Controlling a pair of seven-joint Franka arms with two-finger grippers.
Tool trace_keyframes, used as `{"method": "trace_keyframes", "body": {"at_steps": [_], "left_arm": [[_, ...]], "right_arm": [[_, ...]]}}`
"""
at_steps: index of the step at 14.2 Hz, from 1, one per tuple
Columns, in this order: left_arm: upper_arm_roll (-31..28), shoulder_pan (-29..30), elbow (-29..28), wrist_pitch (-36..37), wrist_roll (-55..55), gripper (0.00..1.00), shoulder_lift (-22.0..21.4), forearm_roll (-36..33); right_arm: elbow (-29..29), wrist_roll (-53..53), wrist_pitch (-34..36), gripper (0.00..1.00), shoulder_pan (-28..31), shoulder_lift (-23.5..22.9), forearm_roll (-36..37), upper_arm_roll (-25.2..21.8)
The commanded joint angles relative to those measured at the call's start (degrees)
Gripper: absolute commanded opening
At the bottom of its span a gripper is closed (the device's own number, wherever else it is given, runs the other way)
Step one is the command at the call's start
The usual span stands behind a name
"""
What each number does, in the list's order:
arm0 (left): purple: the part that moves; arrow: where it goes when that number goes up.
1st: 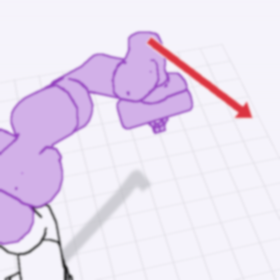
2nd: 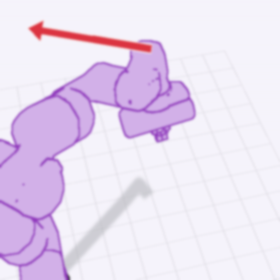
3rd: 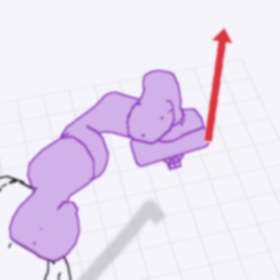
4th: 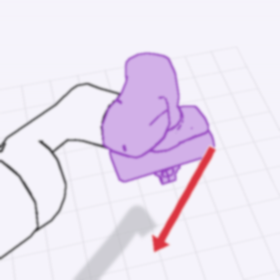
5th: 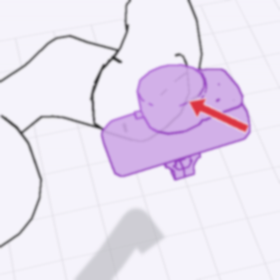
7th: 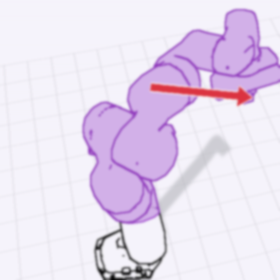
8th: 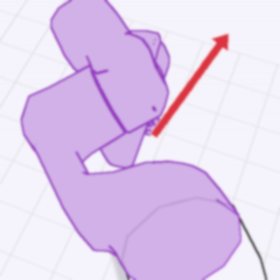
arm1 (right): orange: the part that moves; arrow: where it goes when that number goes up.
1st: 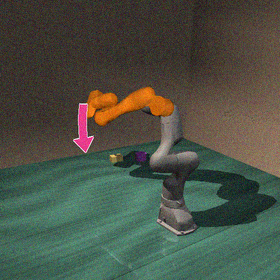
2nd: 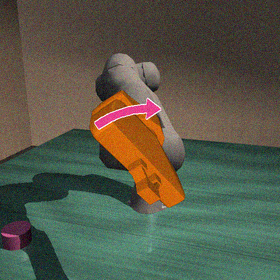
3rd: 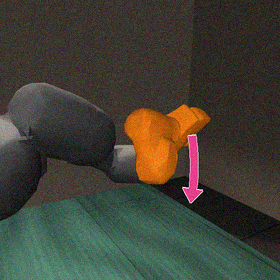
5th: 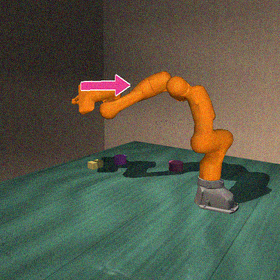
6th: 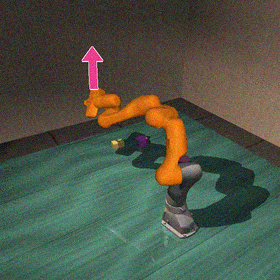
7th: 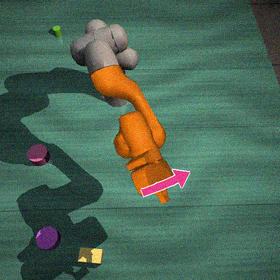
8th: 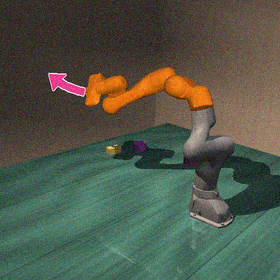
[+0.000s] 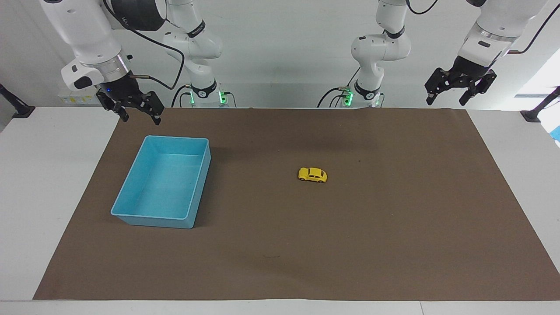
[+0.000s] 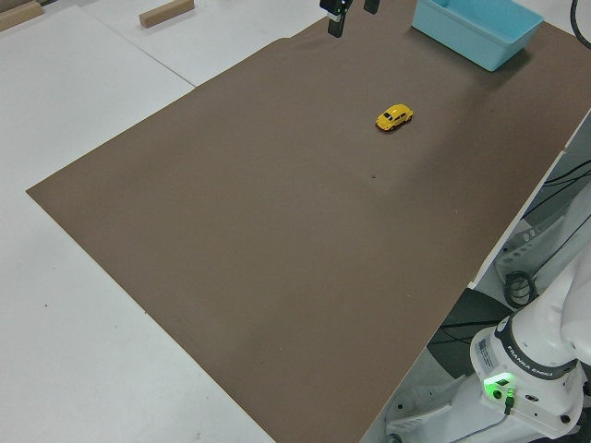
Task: Wind up and store yellow beetle car
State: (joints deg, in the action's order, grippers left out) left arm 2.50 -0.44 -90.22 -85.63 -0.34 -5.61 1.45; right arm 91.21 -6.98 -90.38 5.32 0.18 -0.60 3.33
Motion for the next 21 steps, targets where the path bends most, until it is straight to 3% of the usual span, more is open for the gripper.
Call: {"method": "trace_keyframes", "body": {"at_steps": [1,10,15,21], "left_arm": [[0.2,0.4,0.4,0.1,-0.2,1.00,-0.1,-0.4],[0.3,0.0,-0.2,0.4,0.7,1.00,-0.5,-0.2],[0.7,-0.4,-1.5,4.2,1.0,1.00,-1.8,-0.2],[0.8,-0.5,-1.5,5.7,14.1,1.00,-1.9,-0.2]], "right_arm": [[-1.1,1.3,0.6,1.00,0.3,-0.6,-0.9,0.2],[-1.1,1.3,0.6,1.00,0.4,-0.6,-0.9,0.2],[-1.1,1.3,0.6,1.00,0.3,-0.5,-0.9,0.2],[-1.1,1.3,0.6,1.00,0.3,-0.5,-0.9,0.2]]}}
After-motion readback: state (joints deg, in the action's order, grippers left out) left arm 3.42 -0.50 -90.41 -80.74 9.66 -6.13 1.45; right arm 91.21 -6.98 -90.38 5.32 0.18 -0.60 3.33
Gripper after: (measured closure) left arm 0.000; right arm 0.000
